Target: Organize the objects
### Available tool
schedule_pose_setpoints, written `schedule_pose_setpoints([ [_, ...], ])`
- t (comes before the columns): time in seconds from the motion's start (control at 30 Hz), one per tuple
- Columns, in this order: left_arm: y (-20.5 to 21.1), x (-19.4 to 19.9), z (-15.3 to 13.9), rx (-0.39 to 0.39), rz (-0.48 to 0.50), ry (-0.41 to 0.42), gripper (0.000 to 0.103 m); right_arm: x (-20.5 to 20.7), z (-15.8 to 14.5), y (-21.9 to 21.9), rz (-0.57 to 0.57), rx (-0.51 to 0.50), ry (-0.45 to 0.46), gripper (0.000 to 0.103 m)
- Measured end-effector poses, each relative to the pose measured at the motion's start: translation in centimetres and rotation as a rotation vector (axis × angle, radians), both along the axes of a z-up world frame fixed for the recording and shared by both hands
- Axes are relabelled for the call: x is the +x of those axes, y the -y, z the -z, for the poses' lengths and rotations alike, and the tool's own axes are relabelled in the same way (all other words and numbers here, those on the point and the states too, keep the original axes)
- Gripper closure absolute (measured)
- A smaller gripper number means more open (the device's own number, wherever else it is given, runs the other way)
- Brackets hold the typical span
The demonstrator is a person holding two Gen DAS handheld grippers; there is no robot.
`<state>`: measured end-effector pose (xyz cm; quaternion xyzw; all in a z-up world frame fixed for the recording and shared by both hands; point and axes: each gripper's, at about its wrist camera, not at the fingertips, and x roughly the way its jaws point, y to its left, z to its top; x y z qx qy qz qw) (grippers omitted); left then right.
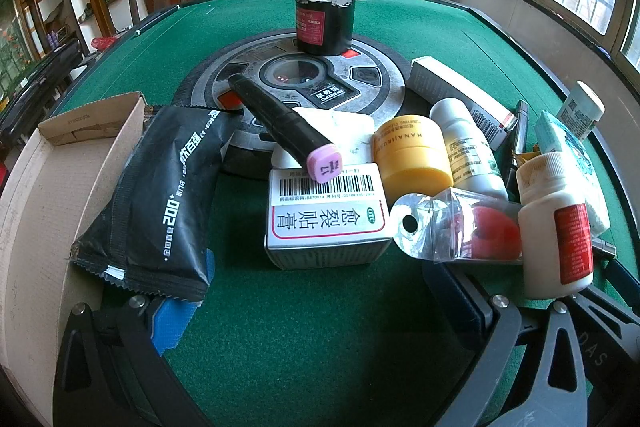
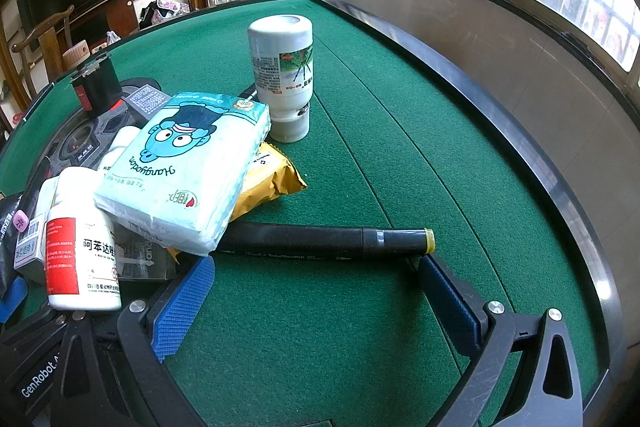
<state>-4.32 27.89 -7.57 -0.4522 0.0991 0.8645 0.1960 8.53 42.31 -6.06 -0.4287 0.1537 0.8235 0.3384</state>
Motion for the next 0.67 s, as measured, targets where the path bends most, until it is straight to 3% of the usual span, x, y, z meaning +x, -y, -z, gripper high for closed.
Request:
schedule_pose_setpoints([
  [0.67, 0.00, 0.06, 0.03, 0.000, -0.001, 0.000, 0.000, -0.07, -0.01, 0.04, 0.001, 0.000, 0.000, 0.000],
])
